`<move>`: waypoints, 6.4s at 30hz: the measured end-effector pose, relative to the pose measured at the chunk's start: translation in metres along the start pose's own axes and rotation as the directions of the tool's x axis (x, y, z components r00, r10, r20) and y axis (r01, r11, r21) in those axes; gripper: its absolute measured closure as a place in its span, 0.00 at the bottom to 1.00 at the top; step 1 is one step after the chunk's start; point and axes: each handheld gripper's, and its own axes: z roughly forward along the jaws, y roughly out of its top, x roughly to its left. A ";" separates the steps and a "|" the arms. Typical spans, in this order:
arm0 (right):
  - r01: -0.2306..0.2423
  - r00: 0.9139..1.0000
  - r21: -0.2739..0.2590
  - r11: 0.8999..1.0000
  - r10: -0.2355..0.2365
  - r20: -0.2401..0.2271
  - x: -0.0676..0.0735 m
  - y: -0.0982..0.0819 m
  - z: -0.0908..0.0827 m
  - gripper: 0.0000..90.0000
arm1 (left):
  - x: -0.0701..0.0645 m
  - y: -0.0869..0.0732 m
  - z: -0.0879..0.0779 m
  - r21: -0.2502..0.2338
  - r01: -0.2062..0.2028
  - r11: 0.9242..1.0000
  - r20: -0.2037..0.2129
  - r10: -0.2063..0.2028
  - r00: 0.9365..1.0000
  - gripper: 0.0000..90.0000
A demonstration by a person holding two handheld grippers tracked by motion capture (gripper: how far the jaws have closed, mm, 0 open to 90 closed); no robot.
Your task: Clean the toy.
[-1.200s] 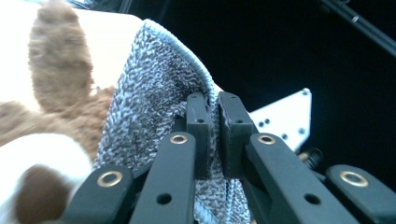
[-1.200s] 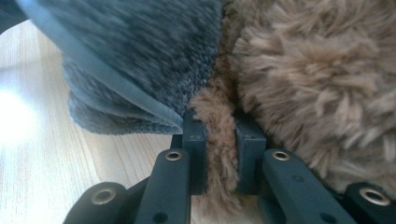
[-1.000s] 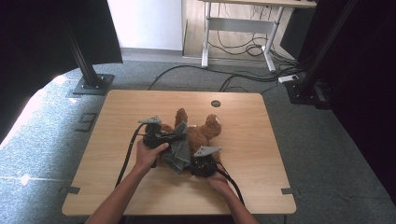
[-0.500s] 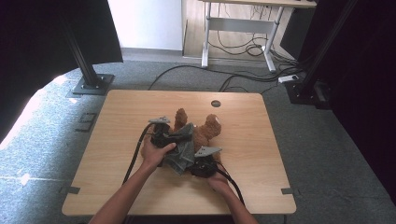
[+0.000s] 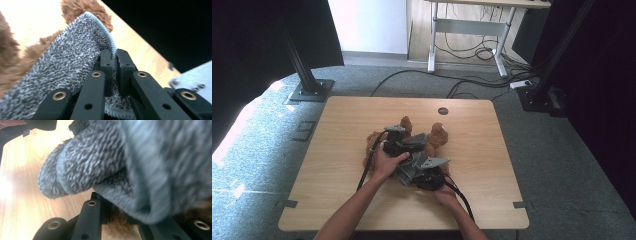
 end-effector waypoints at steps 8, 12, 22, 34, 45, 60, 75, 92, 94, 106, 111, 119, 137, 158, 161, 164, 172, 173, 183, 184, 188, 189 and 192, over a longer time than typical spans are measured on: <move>-0.023 1.000 -0.003 1.000 0.023 0.008 -0.003 -0.005 -0.004 0.88 | 0.003 -0.004 -0.030 -0.045 -0.046 0.998 -0.115 0.040 0.993 0.94; -0.036 0.999 -0.006 0.999 0.036 0.011 -0.004 -0.007 -0.005 0.88 | 0.022 -0.016 -0.055 -0.071 -0.003 0.997 -0.136 -0.006 0.991 0.94; -0.043 0.999 -0.007 0.999 0.043 0.011 -0.004 -0.008 -0.005 0.88 | 0.040 -0.042 -0.098 -0.156 0.042 0.987 -0.131 -0.063 0.989 0.94; -0.063 0.998 -0.010 0.998 0.064 0.007 -0.005 -0.009 -0.005 0.88 | 0.074 -0.068 -0.140 -0.192 0.126 0.973 -0.201 -0.165 0.966 0.94; -0.073 0.997 -0.012 0.997 0.073 -0.002 -0.007 -0.009 -0.005 0.88 | 0.106 -0.092 -0.155 -0.194 0.228 0.954 -0.246 -0.272 0.930 0.94; -0.084 0.996 -0.006 0.996 0.084 -0.002 -0.008 -0.008 -0.005 0.87 | 0.088 -0.084 -0.144 -0.183 0.167 0.969 -0.174 -0.199 0.964 0.91; -0.078 0.997 -0.004 0.997 0.078 0.001 -0.008 -0.008 -0.005 0.87 | 0.041 -0.040 -0.128 -0.233 0.094 0.968 0.024 -0.091 0.996 0.96; -0.066 0.998 -0.005 0.998 0.066 0.000 -0.003 -0.008 -0.003 0.87 | 0.003 -0.001 -0.024 -0.102 0.054 0.993 0.079 -0.046 0.996 0.95; -0.065 0.998 -0.003 0.998 0.065 0.001 -0.003 -0.008 -0.003 0.87 | 0.001 0.001 -0.017 -0.095 0.051 0.994 0.063 -0.045 0.997 0.95; -0.070 0.998 0.000 0.998 0.070 0.004 -0.002 -0.008 -0.003 0.87 | -0.008 0.005 0.008 -0.062 0.047 0.997 0.092 -0.041 0.995 0.94; -0.072 0.997 0.001 0.997 0.072 0.004 -0.002 -0.008 -0.003 0.87 | -0.013 0.003 0.018 -0.039 0.011 0.999 0.057 -0.009 0.998 0.94; -0.072 0.997 -0.002 0.997 0.072 0.006 -0.002 -0.009 -0.004 0.87 | -0.011 -0.004 -0.002 -0.063 -0.026 0.998 -0.070 0.021 0.997 0.95; -0.080 0.997 -0.004 0.997 0.080 0.008 -0.003 -0.009 -0.004 0.87 | 0.028 -0.037 -0.087 -0.155 0.010 0.988 -0.200 -0.041 0.979 0.95; -0.089 0.996 -0.004 0.996 0.089 0.008 -0.002 -0.010 -0.004 0.87 | 0.098 -0.077 -0.148 -0.226 0.179 0.958 -0.293 -0.242 0.925 0.95; -0.087 0.996 -0.005 0.996 0.087 0.007 -0.002 -0.010 -0.004 0.87 | 0.109 -0.084 -0.149 -0.222 0.217 0.951 -0.295 -0.277 0.914 0.95; -0.086 0.996 -0.003 0.996 0.086 0.004 -0.002 -0.010 -0.004 0.88 | 0.111 -0.086 -0.147 -0.219 0.240 0.946 -0.276 -0.296 0.914 0.95; -0.092 0.996 0.004 0.996 0.092 -0.005 -0.001 -0.011 -0.005 0.87 | 0.106 -0.085 -0.138 -0.189 0.229 0.955 -0.278 -0.275 0.920 0.95; -0.092 0.996 0.004 0.996 0.092 -0.005 -0.001 -0.011 -0.005 0.87 | 0.106 -0.085 -0.139 -0.192 0.231 0.954 -0.276 -0.278 0.920 0.95; -0.094 0.995 0.006 0.996 0.094 -0.013 -0.001 -0.011 -0.005 0.87 | 0.100 -0.072 -0.155 -0.279 0.230 0.933 -0.183 -0.287 0.940 0.95; -0.095 0.995 0.006 0.995 0.095 -0.014 -0.001 -0.011 -0.005 0.87 | 0.099 -0.069 -0.156 -0.286 0.230 0.930 -0.171 -0.286 0.943 0.95; -0.093 0.996 0.006 0.996 0.093 -0.013 -0.001 -0.011 -0.005 0.87 | 0.093 -0.053 -0.151 -0.296 0.217 0.930 -0.147 -0.269 0.952 0.95; -0.092 0.996 0.007 0.996 0.092 -0.012 -0.001 -0.011 -0.005 0.87 | 0.092 -0.049 -0.147 -0.288 0.213 0.934 -0.145 -0.262 0.954 0.95; -0.091 0.996 0.008 0.996 0.091 -0.013 0.000 -0.011 -0.005 0.87 | 0.088 -0.040 -0.135 -0.261 0.204 0.944 -0.137 -0.245 0.960 0.95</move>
